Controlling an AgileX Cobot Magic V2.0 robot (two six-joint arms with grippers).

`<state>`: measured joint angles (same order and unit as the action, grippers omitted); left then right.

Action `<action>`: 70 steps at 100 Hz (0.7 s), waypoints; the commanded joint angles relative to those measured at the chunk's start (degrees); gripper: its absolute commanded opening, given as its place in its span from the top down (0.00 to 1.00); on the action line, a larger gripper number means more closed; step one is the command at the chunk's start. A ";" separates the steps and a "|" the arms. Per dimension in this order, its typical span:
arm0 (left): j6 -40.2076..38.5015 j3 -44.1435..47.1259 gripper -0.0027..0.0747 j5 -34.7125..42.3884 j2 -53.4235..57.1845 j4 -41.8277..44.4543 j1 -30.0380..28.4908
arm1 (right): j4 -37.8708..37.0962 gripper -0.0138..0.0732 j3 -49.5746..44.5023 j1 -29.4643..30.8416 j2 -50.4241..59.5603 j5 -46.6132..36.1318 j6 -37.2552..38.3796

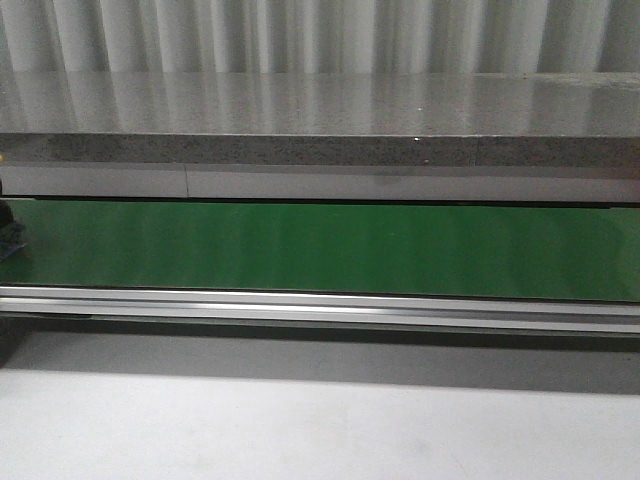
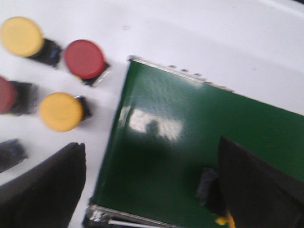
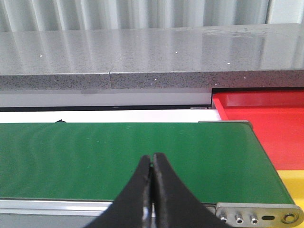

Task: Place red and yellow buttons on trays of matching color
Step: 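Set the yellow button on the green belt and open the left gripper, then move the left gripper to a red push button and grasp it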

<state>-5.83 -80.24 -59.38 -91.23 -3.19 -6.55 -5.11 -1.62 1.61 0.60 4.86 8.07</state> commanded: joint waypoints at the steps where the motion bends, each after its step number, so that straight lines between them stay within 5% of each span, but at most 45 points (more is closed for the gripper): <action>1: -0.05 -1.91 0.25 -3.34 2.39 1.58 -3.65 | -0.73 0.92 1.13 -0.10 0.67 -4.22 -0.17; 39: 0.79 -0.65 0.26 -10.51 -1.26 7.29 -14.98 | -0.73 0.92 1.13 -0.10 0.67 -4.22 -0.17; 70: 1.22 -0.65 0.26 -9.51 -9.90 9.65 -16.90 | -0.73 0.92 1.13 -0.10 0.67 -4.22 -0.17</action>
<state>-4.73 -79.72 -69.94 -101.20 4.96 -23.23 -5.11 -1.62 1.61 0.60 4.86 8.07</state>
